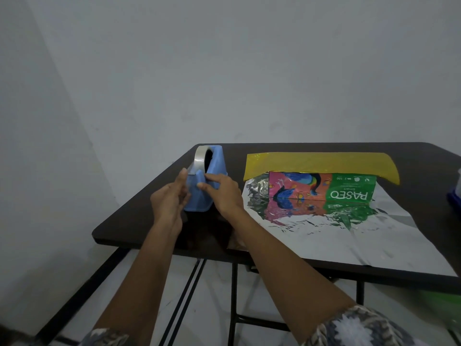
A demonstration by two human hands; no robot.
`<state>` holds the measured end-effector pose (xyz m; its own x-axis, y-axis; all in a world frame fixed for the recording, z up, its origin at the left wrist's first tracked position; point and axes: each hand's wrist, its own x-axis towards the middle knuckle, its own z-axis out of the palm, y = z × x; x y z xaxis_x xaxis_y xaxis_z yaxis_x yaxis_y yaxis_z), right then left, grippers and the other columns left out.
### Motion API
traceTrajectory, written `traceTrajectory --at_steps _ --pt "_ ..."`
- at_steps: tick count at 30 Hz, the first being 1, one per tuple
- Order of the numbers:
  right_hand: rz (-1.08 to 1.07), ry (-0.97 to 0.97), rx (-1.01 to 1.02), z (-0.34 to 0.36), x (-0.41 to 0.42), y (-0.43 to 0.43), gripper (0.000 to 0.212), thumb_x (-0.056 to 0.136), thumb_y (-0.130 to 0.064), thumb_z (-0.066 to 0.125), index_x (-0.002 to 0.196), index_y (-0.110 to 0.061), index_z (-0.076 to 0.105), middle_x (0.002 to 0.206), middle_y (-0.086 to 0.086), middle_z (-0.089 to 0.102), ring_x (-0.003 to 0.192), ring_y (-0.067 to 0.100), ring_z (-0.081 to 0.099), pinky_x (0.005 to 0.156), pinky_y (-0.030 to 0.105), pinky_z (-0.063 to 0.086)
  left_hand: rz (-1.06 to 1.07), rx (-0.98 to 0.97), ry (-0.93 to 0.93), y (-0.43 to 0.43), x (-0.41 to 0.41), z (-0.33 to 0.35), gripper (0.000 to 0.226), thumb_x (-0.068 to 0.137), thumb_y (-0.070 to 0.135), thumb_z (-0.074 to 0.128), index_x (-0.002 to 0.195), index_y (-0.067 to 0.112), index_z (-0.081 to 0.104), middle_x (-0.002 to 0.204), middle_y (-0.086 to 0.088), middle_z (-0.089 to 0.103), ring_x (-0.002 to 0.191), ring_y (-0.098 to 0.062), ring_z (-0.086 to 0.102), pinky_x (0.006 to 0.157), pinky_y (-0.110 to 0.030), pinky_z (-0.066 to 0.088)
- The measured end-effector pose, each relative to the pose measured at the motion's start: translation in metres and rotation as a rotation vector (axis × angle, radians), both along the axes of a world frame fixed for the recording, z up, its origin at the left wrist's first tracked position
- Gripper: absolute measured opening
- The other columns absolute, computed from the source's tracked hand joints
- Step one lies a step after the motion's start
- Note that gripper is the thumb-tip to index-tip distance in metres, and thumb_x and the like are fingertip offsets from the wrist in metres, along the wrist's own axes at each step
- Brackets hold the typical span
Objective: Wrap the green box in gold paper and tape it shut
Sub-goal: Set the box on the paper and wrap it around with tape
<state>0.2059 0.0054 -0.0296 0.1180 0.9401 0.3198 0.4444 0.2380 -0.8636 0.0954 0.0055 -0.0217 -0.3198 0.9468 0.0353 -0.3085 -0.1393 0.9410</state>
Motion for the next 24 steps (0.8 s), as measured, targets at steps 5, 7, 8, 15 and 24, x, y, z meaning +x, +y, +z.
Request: traceTrajectory --at_steps 5,7,8,15,24 --pt "0.003 -0.013 -0.002 0.0 0.0 0.002 0.048 0.088 -0.038 0.062 0.13 -0.017 0.056 0.133 0.007 0.054 0.122 0.028 0.048 0.1 0.043 0.041 0.074 -0.012 0.092 0.009 0.003 -0.007 0.032 0.078 0.021 0.076 0.058 0.008 0.055 0.061 -0.006 0.054 0.061 -0.016 0.049 0.06 -0.025 0.047" --pt "0.008 -0.02 0.0 -0.001 0.001 0.002 0.047 0.088 -0.037 0.062 0.13 -0.016 0.056 0.133 0.007 0.054 0.122 0.028 0.049 0.1 0.043 0.041 0.089 -0.013 0.096 0.008 0.004 -0.007 0.031 0.078 0.021 0.076 0.058 0.008 0.056 0.061 -0.006 0.055 0.06 -0.016 0.051 0.063 -0.027 0.049" --pt "0.01 -0.017 0.001 -0.001 0.001 0.002 0.047 0.088 -0.036 0.062 0.13 -0.016 0.056 0.132 0.007 0.055 0.121 0.028 0.049 0.1 0.043 0.041 0.092 -0.023 0.089 0.008 0.005 -0.008 0.031 0.077 0.021 0.076 0.058 0.008 0.056 0.061 -0.006 0.056 0.06 -0.015 0.052 0.064 -0.028 0.05" --pt "0.142 -0.013 -0.064 0.008 0.014 -0.011 0.05 0.09 -0.028 0.062 0.137 -0.018 0.049 0.14 0.005 0.049 0.128 0.027 0.046 0.107 0.042 0.037 0.062 -0.112 -0.044 -0.002 0.004 -0.015 0.018 0.079 0.015 0.074 0.074 0.004 0.06 0.079 -0.008 0.063 0.078 -0.02 0.063 0.062 -0.023 0.051" --pt "-0.437 -0.507 0.189 0.029 0.235 -0.079 0.033 0.097 -0.027 0.049 0.127 -0.018 0.058 0.137 -0.001 0.053 0.127 0.019 0.047 0.106 0.038 0.034 -0.1 0.127 0.026 -0.061 0.065 -0.002 0.019 0.084 0.021 0.067 0.071 0.009 0.06 0.07 -0.001 0.06 0.068 -0.007 0.06 0.069 -0.023 0.054"
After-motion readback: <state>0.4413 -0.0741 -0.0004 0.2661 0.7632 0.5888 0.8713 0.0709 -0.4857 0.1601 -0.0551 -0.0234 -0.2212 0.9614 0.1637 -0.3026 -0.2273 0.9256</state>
